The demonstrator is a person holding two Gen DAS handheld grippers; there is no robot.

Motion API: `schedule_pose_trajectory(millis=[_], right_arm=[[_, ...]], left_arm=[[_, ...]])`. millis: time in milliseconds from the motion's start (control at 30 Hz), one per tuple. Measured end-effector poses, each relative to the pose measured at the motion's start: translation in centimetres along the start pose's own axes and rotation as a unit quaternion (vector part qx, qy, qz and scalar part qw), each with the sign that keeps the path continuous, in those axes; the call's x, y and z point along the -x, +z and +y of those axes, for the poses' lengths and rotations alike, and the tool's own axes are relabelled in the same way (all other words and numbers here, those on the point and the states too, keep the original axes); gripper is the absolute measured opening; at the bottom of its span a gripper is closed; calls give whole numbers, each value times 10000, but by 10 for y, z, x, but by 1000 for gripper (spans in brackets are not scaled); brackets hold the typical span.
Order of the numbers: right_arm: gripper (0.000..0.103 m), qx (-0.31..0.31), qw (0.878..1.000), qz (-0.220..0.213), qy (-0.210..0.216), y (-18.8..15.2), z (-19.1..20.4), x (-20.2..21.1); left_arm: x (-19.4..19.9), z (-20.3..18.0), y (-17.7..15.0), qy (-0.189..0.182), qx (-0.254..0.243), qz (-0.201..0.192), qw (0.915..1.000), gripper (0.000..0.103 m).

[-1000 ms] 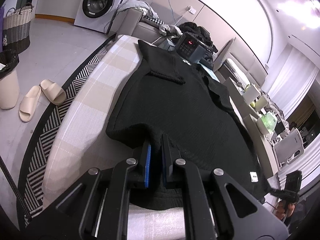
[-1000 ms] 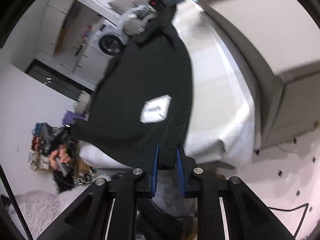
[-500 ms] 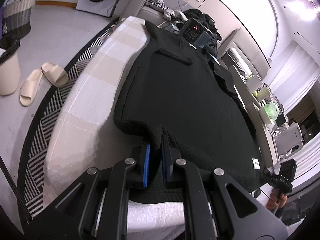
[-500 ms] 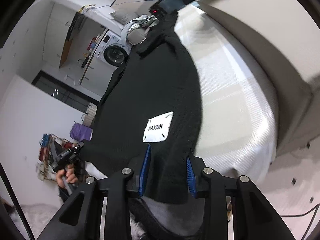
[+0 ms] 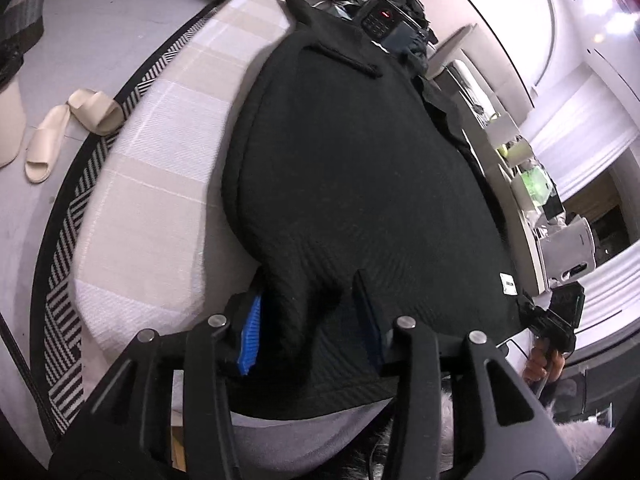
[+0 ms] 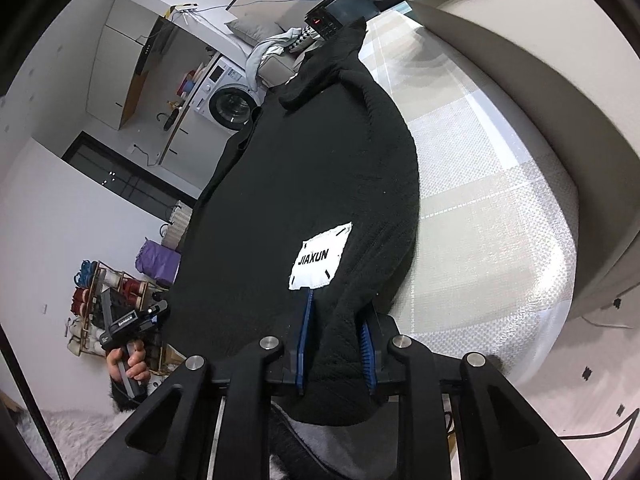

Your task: Fold small clothes

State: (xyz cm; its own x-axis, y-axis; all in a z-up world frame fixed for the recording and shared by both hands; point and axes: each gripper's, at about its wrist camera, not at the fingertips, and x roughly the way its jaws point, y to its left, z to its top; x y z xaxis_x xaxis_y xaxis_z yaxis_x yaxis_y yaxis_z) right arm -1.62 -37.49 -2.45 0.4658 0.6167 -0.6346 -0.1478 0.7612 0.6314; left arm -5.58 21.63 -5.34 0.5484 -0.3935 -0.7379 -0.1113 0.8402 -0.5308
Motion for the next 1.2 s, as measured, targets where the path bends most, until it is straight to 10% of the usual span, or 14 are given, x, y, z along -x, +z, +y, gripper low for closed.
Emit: schedule_pose_trajectory(millis=[367, 433, 567, 933, 1200], right_arm=[[24, 104, 9998, -10, 153, 1, 0, -5], [12, 239, 9997, -94, 4, 0, 2, -6], [5, 1078, 9921, -358, -540, -8, 23, -5], [5, 1348, 9709, -1070, 1665, -19, 44, 53], [5, 1722, 9615, -1456, 1572, -33, 57, 104]], left_arm=[[-17, -22, 9, 124, -270, -192, 9994, 36], [-21, -25, 8, 240, -319, -135, 9991, 6], [-15, -26, 6, 139, -358, -269, 9989, 4], [72, -72, -14, -1216, -1296, -1192, 9768, 4], [114, -85, -25, -1651, -1525, -1825, 9572, 4]])
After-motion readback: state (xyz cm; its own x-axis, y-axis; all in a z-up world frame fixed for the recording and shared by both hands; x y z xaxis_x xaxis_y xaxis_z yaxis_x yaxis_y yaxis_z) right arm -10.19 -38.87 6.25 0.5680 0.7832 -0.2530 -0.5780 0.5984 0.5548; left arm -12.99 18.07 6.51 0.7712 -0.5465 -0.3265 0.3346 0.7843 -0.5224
